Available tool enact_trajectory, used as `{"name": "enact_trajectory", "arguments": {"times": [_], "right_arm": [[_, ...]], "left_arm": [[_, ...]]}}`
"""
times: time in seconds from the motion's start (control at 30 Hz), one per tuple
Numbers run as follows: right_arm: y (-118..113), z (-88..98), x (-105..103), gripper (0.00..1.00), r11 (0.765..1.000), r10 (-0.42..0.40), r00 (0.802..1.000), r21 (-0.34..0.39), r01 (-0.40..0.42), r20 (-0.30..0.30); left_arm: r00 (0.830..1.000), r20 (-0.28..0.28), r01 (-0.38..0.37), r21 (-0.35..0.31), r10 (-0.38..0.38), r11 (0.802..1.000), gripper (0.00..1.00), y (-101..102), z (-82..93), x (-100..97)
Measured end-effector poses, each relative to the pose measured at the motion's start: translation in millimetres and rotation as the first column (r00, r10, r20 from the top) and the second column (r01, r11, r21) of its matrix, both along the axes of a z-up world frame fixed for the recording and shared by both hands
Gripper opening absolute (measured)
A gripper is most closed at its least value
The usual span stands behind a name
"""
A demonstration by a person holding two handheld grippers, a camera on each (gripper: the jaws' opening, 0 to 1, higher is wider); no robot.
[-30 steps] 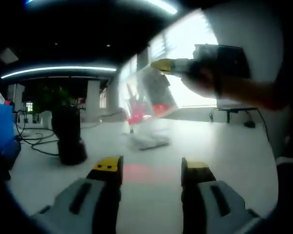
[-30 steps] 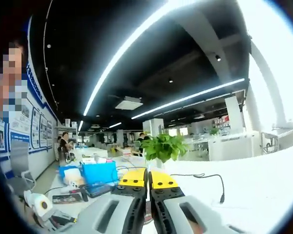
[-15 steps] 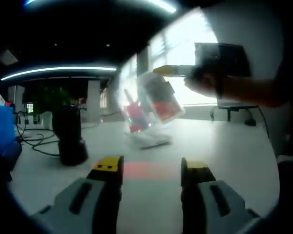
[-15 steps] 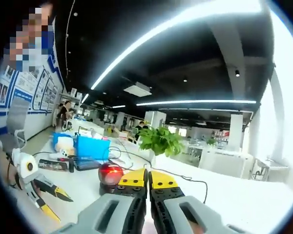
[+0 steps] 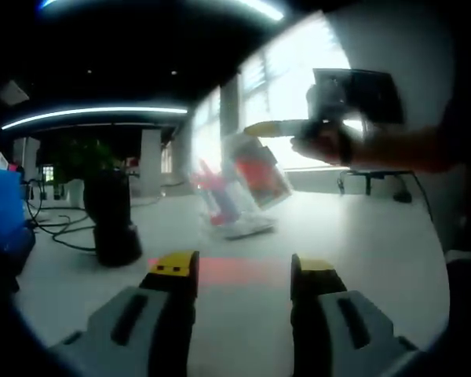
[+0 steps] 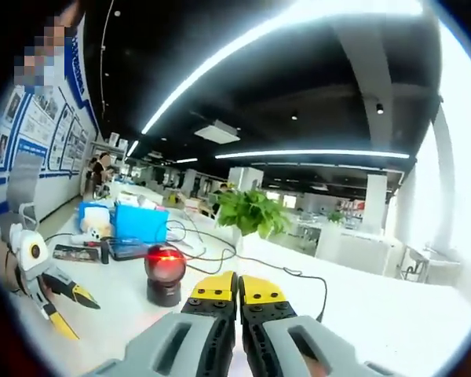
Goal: Clip sheet goods on table flip sheet goods clip sheet goods scan sheet goods put sheet goods back to table
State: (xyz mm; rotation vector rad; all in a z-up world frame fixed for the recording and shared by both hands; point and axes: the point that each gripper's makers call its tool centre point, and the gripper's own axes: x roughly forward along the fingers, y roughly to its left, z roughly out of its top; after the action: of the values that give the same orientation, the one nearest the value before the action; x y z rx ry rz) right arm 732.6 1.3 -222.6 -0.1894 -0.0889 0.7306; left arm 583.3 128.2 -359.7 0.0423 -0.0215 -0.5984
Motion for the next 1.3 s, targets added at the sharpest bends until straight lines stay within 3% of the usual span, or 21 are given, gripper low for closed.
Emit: {"name": "enact_trajectory", "arguments": {"times": [0.2,0.53,0.9,1.3], "right_arm": [[-19.4,-4.5,19.7,0.0,0.995,-0.038,0.996,0.09,0.046,-0.081],[-37.3,-18.4,46.3,0.0,0.992,-0.085,0.989,0.079,0.094,-0.121],[-60.1,-50.3,75.0,0.0,0.989,-0.141,0.971,0.007,0.145,-0.19],[-58.9,-74.8,96.8,0.0,0.994,-0.103,0.965,-0.047,0.094,-0.243]], "left_arm": [[1.0,-0.001,0.001,-0.002,-0.001,1.0,0.4,-0.2,0.1,0.0],[1.0,-0.002,0.0,-0.004,0.0,1.0,0.39,0.0,0.1,0.5],[1.0,-0.004,0.002,-0.003,-0.002,1.0,0.39,-0.3,-0.2,0.5],[1.0,-0.008,0.004,-0.003,-0.004,1.0,0.39,-0.7,-0.8,0.8]]}}
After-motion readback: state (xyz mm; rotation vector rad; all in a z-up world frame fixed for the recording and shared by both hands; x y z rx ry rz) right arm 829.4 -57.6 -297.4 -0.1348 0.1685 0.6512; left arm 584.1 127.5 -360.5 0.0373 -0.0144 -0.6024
